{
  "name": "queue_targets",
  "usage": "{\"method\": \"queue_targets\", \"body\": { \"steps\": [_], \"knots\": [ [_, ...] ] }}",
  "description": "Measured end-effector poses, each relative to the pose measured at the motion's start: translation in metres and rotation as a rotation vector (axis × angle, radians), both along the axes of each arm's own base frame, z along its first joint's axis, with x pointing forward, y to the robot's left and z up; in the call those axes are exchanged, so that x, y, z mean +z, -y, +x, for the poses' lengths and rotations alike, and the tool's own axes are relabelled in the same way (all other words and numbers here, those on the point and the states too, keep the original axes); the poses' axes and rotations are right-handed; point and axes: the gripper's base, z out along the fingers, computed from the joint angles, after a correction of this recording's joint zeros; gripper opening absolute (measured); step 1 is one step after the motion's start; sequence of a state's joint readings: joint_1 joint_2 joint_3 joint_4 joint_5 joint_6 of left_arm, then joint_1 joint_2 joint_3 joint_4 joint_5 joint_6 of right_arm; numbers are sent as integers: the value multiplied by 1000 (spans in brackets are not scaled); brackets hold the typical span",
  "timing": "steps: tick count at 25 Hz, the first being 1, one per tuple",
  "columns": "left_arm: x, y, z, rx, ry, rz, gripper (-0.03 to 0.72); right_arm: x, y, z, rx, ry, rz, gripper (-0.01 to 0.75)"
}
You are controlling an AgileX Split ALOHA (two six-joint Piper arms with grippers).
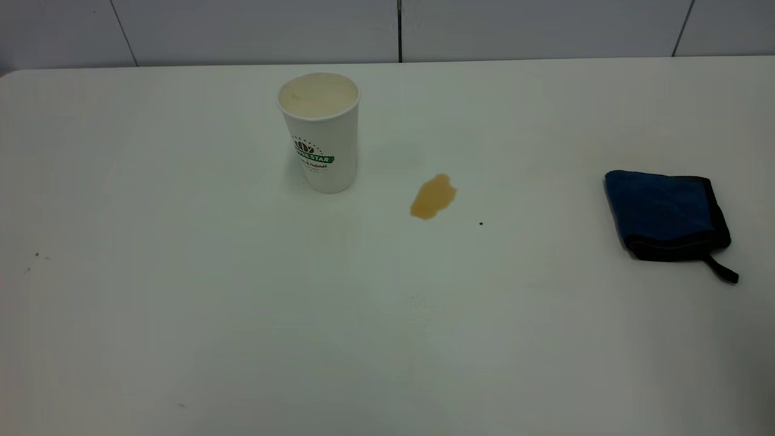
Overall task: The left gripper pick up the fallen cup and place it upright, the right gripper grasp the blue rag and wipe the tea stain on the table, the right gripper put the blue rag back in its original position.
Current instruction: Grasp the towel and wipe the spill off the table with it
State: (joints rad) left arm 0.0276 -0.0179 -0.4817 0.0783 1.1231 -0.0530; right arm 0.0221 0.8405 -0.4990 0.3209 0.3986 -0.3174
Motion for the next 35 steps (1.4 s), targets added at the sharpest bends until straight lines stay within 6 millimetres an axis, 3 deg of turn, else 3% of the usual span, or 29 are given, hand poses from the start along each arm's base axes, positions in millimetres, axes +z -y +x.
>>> {"method": "queue_targets", "body": {
  "steps": [10,13,17,19,27,35],
  "knots": [
    [0,0,0,0,0,0,458,-100,2,132,-8,-271,-103,574],
    [0,0,0,0,0,0,458,-152,6,167,-16,-364,-134,574],
    [0,0,0,0,0,0,458,-214,12,194,-28,-482,-137,573],
    [0,0,0,0,0,0,458,-232,18,205,-42,-506,-131,573],
    [0,0,0,0,0,0,458,-250,45,249,-71,-428,-162,573],
    [0,0,0,0,0,0,458,-276,53,252,-62,-450,-191,573]
  ]
}}
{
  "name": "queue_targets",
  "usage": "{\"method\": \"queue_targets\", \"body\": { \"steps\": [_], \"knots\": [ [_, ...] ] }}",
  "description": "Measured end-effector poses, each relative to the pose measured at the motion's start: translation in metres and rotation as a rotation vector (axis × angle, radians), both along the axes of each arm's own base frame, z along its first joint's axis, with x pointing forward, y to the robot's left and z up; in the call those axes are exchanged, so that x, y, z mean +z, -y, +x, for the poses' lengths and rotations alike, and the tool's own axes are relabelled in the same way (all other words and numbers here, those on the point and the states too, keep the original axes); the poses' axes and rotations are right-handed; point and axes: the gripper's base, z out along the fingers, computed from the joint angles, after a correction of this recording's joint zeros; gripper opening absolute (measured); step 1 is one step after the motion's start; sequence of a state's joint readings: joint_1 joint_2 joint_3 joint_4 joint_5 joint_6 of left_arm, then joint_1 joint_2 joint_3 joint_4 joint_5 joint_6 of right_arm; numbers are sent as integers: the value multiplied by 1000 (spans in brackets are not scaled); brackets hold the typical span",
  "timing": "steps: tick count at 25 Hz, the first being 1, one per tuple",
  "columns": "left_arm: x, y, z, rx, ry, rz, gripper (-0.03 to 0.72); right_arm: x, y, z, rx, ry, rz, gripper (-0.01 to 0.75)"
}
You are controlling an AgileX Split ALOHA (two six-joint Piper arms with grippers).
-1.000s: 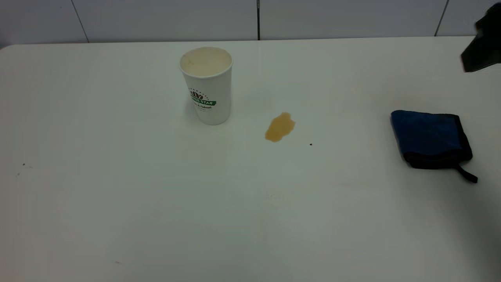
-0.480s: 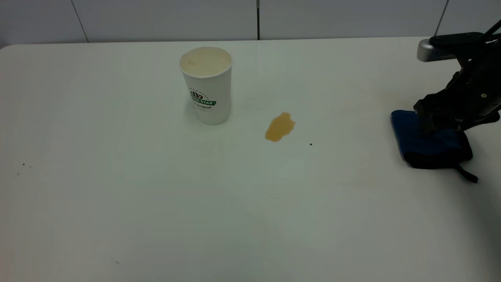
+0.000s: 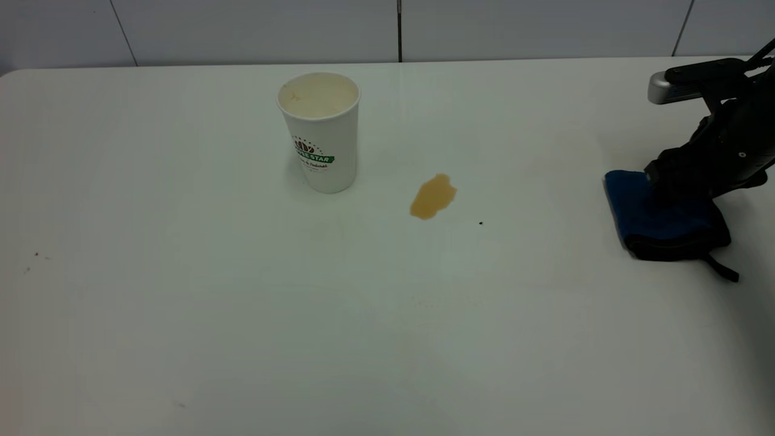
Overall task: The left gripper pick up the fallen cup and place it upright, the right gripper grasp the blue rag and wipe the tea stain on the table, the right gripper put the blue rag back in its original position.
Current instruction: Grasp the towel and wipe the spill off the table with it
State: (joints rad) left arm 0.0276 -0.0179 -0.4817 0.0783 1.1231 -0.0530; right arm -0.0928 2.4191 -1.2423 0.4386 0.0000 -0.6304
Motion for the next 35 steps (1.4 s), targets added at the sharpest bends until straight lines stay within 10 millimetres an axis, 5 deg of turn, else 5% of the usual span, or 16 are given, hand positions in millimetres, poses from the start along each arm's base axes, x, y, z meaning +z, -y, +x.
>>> {"method": "queue_targets", "body": {
  "steps": [5,8,10,12,16,25,28,35],
  "knots": [
    [0,0,0,0,0,0,458,-3,-1,-1,-57,-16,41,504],
    [0,0,0,0,0,0,458,-3,-3,-1,-72,-31,62,327],
    [0,0,0,0,0,0,458,-3,-8,0,-60,-40,71,140],
    [0,0,0,0,0,0,458,-3,-12,0,-47,-45,72,75],
    [0,0,0,1,0,1,458,2,-31,5,4,-29,70,73],
    [0,0,0,1,0,2,458,37,-142,62,250,128,120,73],
    [0,0,0,1,0,2,458,30,-165,76,286,142,148,73],
    [0,0,0,1,0,2,458,4,-202,75,359,85,181,73]
  ]
}}
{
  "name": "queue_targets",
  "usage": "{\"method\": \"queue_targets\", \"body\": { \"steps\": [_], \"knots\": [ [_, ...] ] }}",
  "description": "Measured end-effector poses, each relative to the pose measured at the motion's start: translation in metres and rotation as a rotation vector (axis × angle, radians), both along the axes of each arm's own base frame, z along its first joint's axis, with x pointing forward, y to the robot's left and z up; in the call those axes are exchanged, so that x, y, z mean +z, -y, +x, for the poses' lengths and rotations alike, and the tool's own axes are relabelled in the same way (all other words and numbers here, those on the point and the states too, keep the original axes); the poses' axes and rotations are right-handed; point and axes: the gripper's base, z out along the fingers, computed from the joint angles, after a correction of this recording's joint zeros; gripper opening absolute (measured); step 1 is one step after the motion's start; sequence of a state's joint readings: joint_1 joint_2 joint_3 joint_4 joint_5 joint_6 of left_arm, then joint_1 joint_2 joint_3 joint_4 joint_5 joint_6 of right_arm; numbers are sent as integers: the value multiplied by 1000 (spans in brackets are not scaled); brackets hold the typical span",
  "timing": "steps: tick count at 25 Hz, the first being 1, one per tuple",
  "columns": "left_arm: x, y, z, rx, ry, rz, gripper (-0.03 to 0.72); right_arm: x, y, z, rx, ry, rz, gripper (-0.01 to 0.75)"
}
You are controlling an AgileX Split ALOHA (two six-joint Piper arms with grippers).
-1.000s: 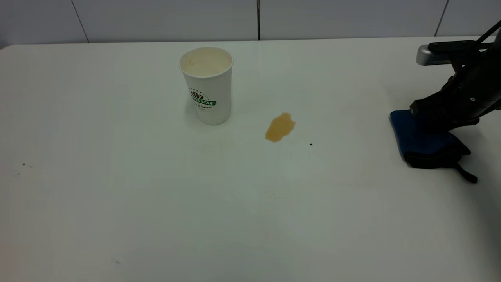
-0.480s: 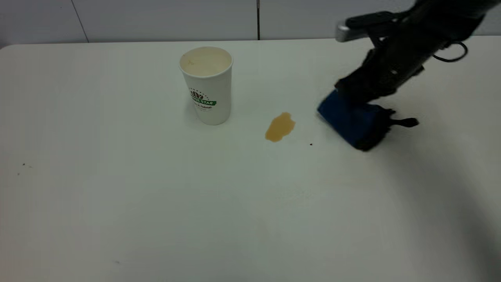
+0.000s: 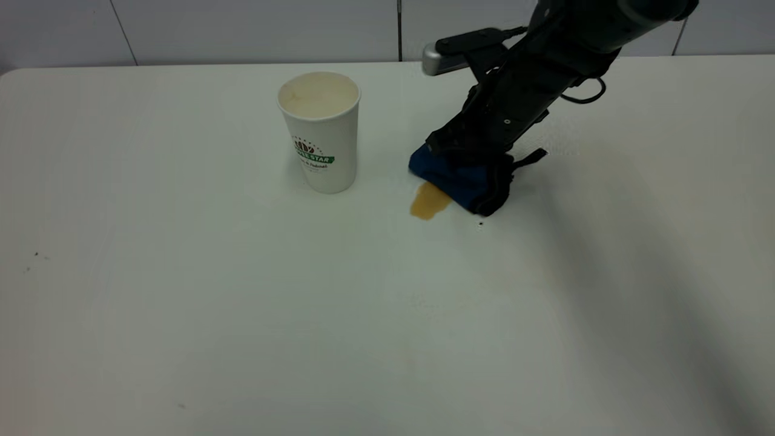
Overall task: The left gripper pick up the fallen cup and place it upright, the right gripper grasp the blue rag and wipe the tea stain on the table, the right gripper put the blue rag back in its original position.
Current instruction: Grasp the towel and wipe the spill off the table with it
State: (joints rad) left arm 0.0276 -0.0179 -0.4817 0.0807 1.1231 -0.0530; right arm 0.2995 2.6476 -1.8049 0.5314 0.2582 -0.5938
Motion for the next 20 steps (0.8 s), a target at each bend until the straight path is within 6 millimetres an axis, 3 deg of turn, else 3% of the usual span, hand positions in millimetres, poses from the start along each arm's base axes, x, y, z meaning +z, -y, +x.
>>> {"method": "queue_targets", "body": {
  "steps": [12,16,20],
  "knots": [
    [0,0,0,0,0,0,458,-5,-35,-38,161,-331,75,72],
    [0,0,0,0,0,0,458,-6,-29,-42,222,-384,10,70],
    [0,0,0,0,0,0,458,-1,-4,-30,109,-343,-111,70]
  ]
}}
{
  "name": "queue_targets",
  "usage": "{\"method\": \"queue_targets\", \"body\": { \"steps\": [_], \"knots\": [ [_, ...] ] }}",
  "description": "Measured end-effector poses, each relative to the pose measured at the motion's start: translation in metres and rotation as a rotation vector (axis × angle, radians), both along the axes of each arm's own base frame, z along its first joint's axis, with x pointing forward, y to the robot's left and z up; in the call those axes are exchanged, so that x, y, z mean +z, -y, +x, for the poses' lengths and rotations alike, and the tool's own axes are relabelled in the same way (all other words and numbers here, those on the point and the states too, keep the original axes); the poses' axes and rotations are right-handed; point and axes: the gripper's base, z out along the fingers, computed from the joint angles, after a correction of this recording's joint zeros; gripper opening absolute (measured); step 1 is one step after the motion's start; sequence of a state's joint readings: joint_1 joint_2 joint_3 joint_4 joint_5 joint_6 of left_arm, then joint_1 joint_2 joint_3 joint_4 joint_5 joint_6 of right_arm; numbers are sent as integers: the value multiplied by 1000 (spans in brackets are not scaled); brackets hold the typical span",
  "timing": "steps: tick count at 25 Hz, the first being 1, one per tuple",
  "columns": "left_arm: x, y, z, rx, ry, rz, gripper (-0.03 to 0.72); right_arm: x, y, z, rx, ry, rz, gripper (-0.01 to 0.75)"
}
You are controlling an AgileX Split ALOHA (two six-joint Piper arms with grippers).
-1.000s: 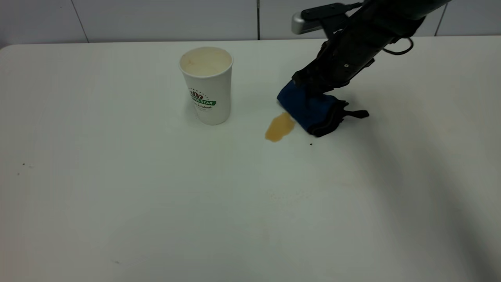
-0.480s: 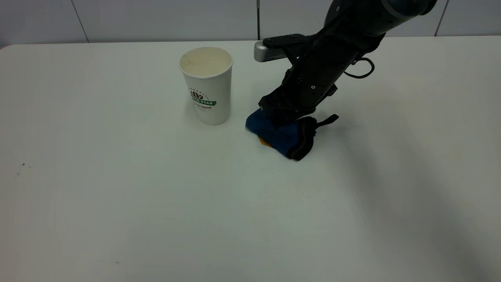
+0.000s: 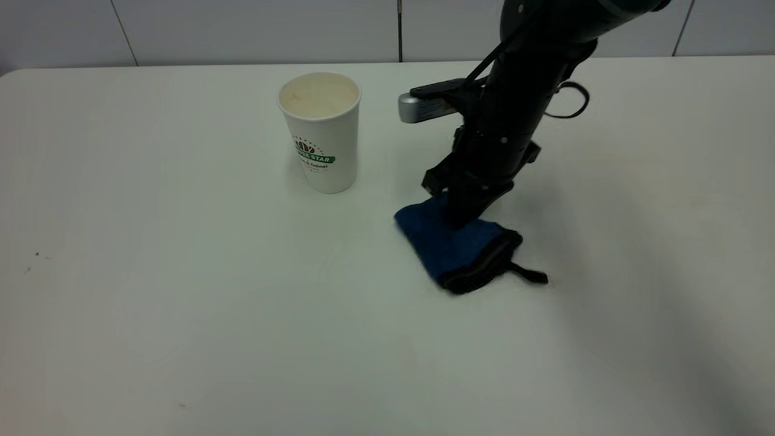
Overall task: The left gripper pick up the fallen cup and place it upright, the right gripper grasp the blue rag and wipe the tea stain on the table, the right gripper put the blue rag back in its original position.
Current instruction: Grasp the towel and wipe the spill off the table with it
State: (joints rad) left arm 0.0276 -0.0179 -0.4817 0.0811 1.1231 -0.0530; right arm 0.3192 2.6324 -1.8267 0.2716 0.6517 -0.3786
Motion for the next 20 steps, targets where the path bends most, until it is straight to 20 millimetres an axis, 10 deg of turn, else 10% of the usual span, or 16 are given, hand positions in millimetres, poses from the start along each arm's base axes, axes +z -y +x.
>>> {"method": "queue_targets", "body": {
  "steps": [8,20],
  "knots": [
    [0,0,0,0,0,0,458,4,28,35,-303,305,-18,70],
    [0,0,0,0,0,0,458,0,-40,-10,7,42,27,67]
  ]
}}
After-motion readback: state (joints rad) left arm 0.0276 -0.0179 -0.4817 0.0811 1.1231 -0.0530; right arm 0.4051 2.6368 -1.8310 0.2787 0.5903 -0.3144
